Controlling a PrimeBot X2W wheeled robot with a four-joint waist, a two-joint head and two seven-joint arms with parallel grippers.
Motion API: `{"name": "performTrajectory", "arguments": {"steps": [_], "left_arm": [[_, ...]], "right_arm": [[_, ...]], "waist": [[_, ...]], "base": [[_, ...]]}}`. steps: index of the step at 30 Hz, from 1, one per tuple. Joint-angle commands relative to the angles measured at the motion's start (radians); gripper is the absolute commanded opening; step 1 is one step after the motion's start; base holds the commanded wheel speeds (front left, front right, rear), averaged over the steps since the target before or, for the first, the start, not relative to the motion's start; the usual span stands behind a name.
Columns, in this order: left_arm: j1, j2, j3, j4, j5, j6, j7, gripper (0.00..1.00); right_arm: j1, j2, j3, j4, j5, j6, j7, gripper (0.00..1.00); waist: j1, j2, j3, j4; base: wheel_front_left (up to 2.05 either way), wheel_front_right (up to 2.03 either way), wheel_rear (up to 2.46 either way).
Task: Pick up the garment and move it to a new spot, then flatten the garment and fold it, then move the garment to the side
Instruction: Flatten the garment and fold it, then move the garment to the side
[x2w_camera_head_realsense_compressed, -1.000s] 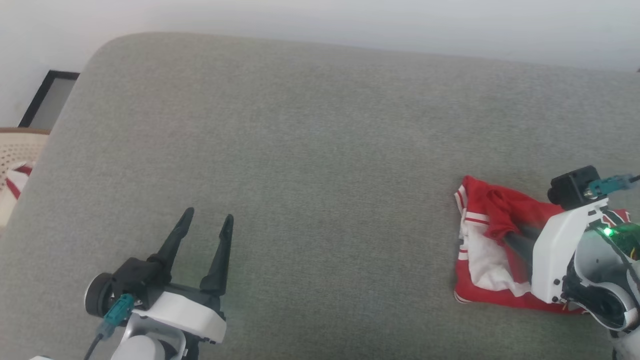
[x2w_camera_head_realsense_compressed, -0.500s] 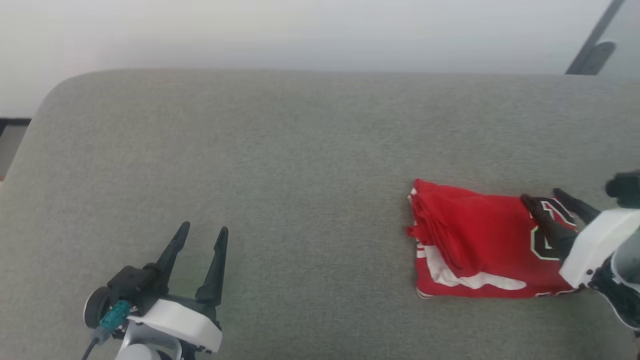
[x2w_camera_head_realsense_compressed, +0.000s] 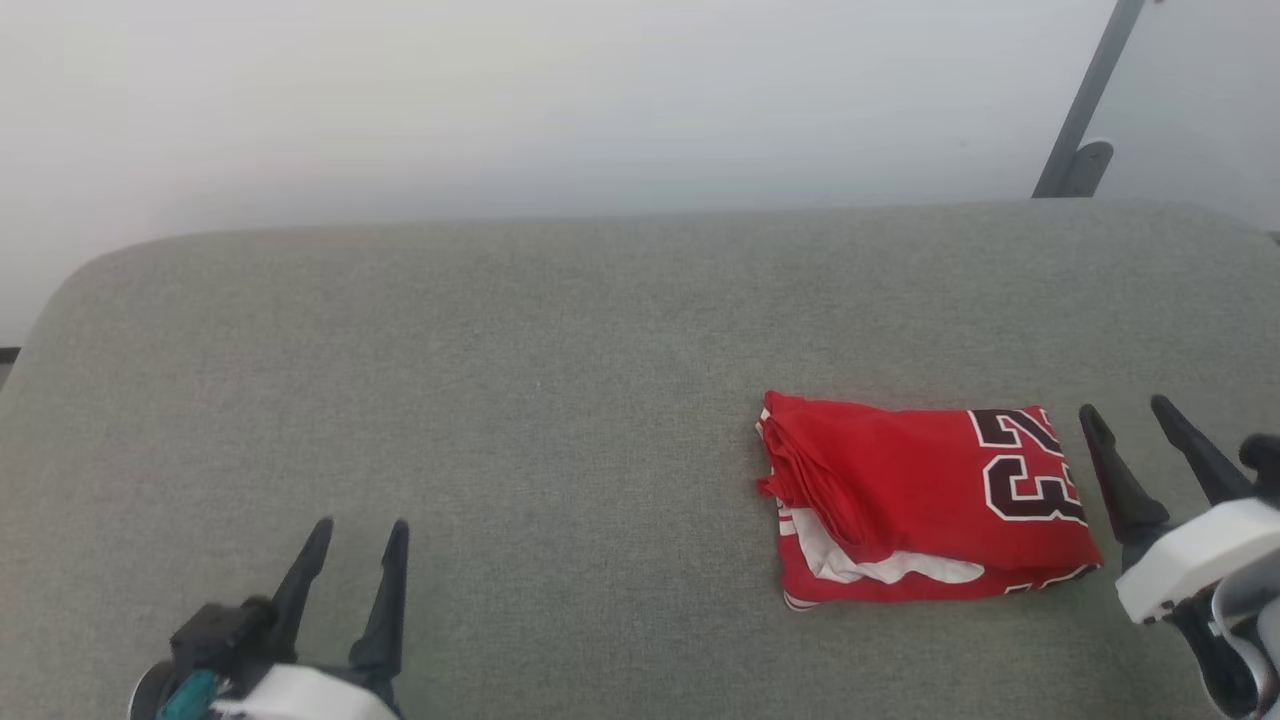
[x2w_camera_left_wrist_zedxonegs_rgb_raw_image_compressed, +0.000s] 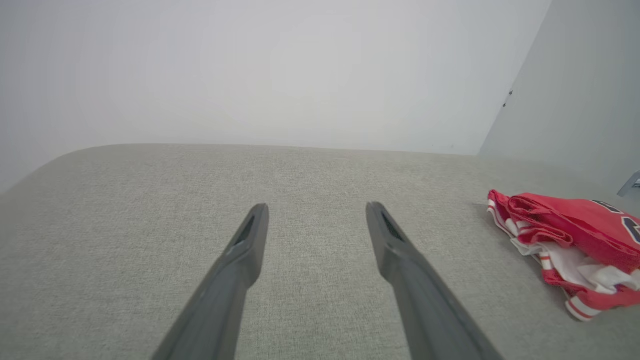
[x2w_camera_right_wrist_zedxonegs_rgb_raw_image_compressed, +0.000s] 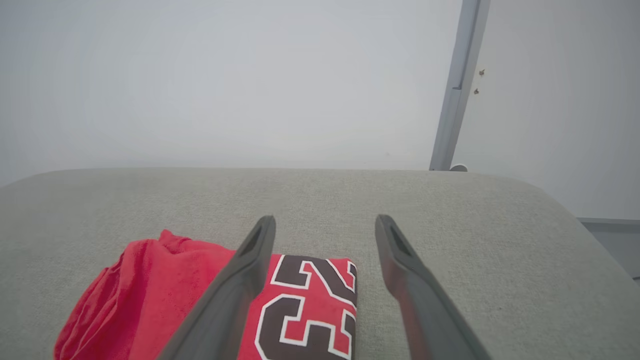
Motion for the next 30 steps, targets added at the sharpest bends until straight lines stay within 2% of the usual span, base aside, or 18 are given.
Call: {"name": "performTrajectory", "arguments": {"steps": [1,9,17,30], "left_arm": [[0.026,0.003,0.01,-0.009,0.005,-0.002,-0.004,1.0],[0.139,-0.023,0.063,-0.095,0.028,-0.002,-0.004,1.0],[0.225,-0.049,0.091,-0.179,0.049,-0.002,-0.004,1.0],[0.217,-0.055,0.088,-0.195,0.053,-0.002,-0.004,1.0]], "right_arm": [[0.019,0.014,-0.019,0.0,-0.018,0.0,-0.012,1.0],[0.197,0.086,-0.183,-0.141,-0.106,0.0,-0.019,1.0],[0.351,0.118,-0.297,-0.258,-0.148,0.0,-0.019,1.0],[0.393,0.163,-0.348,-0.354,-0.186,0.0,0.029,1.0]], "waist": [[0.0,-0.0001,-0.011,-0.005],[0.0,-0.0001,-0.026,0.012],[0.0,-0.0001,-0.024,0.03],[0.0,-0.0001,-0.011,0.041]], "base": [[0.0,0.0,0.0],[0.0,0.0,0.0],[0.0,0.0,0.0],[0.0,0.0,0.0]]}}
